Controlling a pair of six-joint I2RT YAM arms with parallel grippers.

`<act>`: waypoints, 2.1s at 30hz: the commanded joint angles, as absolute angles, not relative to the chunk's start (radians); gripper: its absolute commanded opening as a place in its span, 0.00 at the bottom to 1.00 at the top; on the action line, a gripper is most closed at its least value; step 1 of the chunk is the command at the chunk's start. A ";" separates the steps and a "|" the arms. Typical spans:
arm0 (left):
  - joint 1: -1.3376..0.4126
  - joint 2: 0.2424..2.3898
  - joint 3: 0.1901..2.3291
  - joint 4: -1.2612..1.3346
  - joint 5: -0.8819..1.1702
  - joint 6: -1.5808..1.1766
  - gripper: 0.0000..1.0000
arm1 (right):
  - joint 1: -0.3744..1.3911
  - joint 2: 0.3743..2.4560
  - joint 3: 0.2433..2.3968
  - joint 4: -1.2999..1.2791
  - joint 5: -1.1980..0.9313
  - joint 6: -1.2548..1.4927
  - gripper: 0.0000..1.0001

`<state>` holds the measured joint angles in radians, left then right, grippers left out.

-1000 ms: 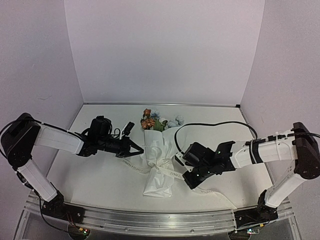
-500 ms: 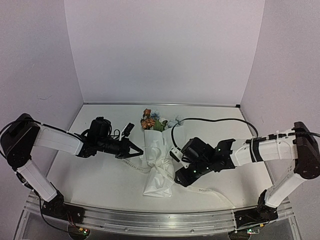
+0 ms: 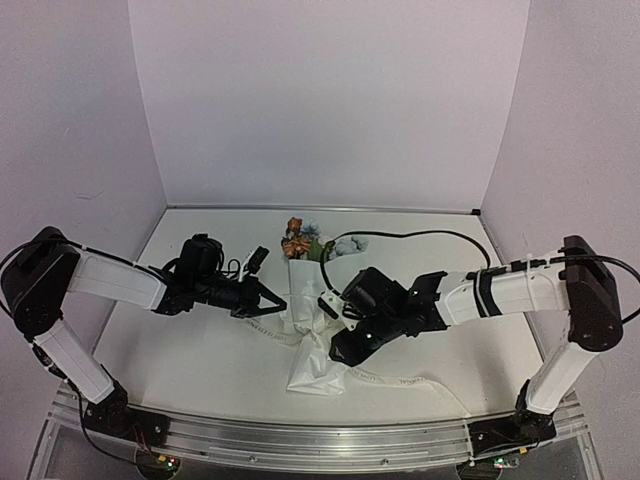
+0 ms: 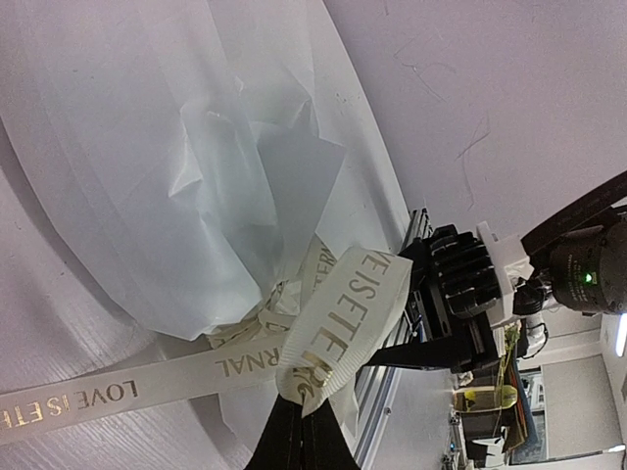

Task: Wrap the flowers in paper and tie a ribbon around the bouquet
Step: Cross the half-tied ribbon over the folded bouquet.

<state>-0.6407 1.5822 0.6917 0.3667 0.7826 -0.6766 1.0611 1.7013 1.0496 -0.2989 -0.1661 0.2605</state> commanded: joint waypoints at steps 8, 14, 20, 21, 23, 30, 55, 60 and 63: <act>-0.643 1.554 0.735 0.343 0.760 -0.642 0.00 | 1.060 1.661 1.029 -0.287 -0.164 0.312 0.21; -0.640 1.543 0.736 0.325 0.738 -0.633 0.00 | 1.060 1.628 1.005 -0.287 -0.189 0.337 0.17; -0.635 1.534 0.734 0.323 0.733 -0.630 0.00 | 1.060 1.604 0.975 -0.285 -0.202 0.363 0.15; -0.635 1.532 0.734 0.323 0.733 -0.630 0.00 | 1.060 1.605 0.973 -0.285 -0.205 0.367 0.14; -0.635 1.529 0.734 0.322 0.734 -0.629 0.00 | 1.060 1.606 0.970 -0.282 -0.207 0.375 0.12; -0.627 1.519 0.724 0.329 0.730 -0.633 0.00 | 1.061 1.570 0.945 -0.281 -0.186 0.390 0.09; -0.830 1.352 0.724 0.140 0.582 -0.374 0.00 | 0.940 1.760 1.192 -0.310 -0.334 0.755 0.00; -0.853 1.318 0.693 0.188 0.535 -0.378 0.00 | 0.939 1.747 1.145 -0.299 -0.333 0.777 0.00; -0.917 1.318 0.701 0.187 0.519 -0.313 0.00 | 0.940 1.756 1.133 -0.265 -0.312 0.785 0.00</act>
<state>-0.8510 1.3527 0.6975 0.1586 0.5700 -0.3995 0.9421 1.7557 1.1518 -0.3009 -0.3256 0.7496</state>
